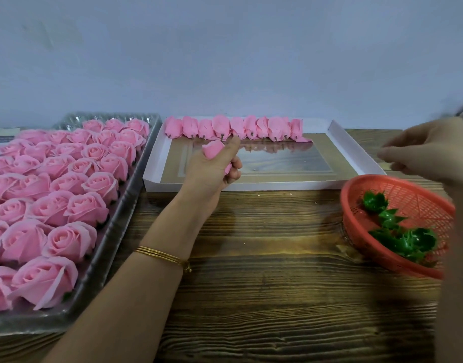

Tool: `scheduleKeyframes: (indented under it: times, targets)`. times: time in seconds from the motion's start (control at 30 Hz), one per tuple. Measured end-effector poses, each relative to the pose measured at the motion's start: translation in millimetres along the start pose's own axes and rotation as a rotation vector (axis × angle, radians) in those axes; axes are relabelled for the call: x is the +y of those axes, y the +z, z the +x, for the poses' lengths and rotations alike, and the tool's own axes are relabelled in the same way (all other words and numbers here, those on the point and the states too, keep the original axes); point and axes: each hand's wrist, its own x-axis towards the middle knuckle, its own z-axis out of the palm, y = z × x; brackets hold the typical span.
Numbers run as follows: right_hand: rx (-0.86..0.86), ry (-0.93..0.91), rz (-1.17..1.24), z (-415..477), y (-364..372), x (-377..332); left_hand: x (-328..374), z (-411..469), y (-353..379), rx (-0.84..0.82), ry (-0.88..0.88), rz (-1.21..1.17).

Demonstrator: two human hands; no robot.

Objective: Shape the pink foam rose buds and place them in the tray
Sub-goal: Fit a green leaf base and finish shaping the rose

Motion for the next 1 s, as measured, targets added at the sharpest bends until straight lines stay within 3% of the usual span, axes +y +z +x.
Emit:
scheduleKeyframes:
  times: [0.13,0.33,1.0]
  targets:
    - [-0.119,0.040,-0.280,1.6,4.2,3.8,0.6,-0.9,0.9,-0.009,0.007,0.004]
    - [-0.261,0.136,-0.483,0.7,10.4,4.8,-0.4,-1.3,1.2,-0.019,0.006,0.014]
    - [-0.359,0.222,-0.562,16.2,33.3,34.0,-2.4,-2.5,2.9,-0.051,0.003,0.021]
